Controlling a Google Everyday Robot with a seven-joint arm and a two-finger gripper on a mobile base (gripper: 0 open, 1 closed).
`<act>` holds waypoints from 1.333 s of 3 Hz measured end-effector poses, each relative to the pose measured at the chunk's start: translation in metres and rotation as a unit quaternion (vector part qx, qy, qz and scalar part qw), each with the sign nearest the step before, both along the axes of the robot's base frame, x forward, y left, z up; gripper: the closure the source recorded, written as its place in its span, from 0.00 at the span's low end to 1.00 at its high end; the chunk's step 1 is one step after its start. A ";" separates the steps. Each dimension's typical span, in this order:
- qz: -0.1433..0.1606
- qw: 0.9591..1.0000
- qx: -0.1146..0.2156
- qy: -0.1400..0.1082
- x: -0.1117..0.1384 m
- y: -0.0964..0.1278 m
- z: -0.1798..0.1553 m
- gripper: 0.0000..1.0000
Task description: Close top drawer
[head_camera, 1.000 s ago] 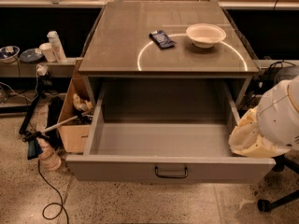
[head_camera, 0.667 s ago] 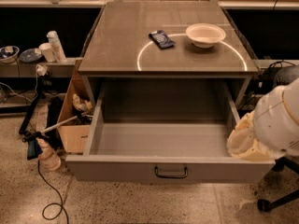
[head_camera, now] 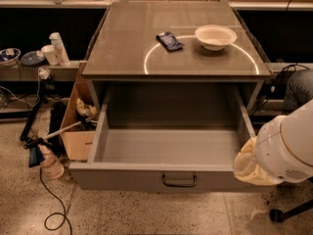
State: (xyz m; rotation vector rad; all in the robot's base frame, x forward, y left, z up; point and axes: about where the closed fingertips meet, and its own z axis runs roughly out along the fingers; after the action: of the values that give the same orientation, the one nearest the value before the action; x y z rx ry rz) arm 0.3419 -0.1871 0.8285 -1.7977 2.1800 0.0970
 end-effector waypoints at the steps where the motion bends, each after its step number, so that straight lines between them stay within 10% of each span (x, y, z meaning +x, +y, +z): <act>1: -0.018 1.000 -0.023 0.000 0.005 0.005 -0.050 1.00; 4: -0.021 0.999 -0.045 0.003 0.014 0.019 -0.118 1.00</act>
Offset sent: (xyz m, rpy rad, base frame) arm 0.0100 0.0069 -0.0690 -0.0715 -0.0031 -0.0531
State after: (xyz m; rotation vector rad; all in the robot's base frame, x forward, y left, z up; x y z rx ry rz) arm 0.3561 -0.1683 0.7101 -1.7988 2.2592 -0.0039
